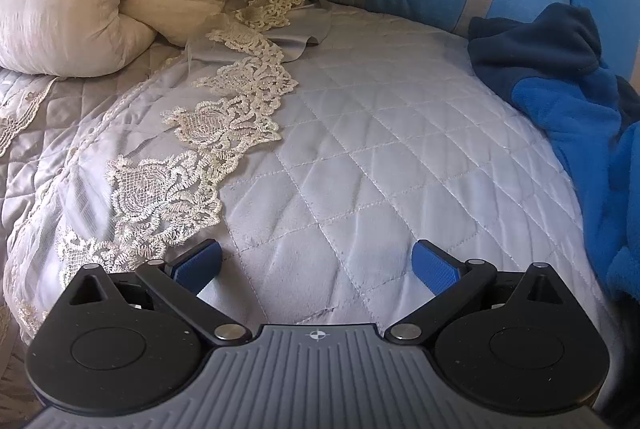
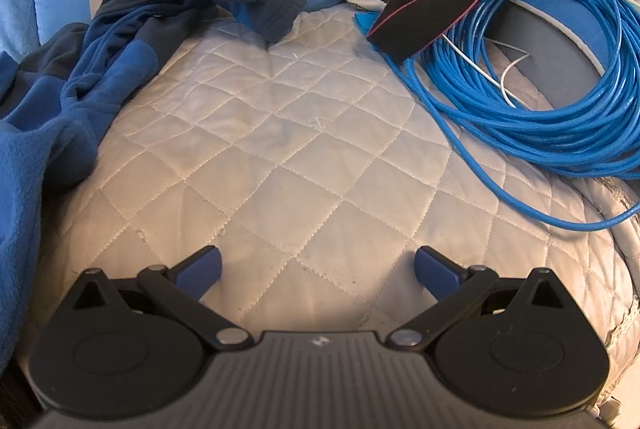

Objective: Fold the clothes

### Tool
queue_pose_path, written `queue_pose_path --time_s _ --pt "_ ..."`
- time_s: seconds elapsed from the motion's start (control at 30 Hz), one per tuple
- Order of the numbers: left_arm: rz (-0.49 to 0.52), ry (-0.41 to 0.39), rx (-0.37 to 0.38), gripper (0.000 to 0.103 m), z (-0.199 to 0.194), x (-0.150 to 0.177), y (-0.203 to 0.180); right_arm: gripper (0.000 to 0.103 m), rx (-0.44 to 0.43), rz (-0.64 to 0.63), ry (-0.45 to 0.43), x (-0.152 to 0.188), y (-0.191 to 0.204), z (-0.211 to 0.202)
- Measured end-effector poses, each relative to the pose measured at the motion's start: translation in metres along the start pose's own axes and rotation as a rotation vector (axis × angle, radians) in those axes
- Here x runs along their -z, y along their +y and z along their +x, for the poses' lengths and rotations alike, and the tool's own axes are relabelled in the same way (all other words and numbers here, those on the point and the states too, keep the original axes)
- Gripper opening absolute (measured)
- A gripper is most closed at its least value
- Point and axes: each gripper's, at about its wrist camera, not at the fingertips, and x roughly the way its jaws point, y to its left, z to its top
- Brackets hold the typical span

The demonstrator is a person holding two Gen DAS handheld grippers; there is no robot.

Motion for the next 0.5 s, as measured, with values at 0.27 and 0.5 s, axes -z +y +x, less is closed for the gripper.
queue_pose_path --time_s 0.27,0.5 --pt "0.007 0.006 0.002 0.103 -0.0052 0.0019 0.0045 0.102 -0.011 0.015 0.009 0.0024 -0.0016 0.0043" --pt "0.016 0.016 0.000 0.103 0.0007 -0.0010 -0.0034 0.102 -0.015 0.013 0.001 0.0038 -0.0018 0.0038"
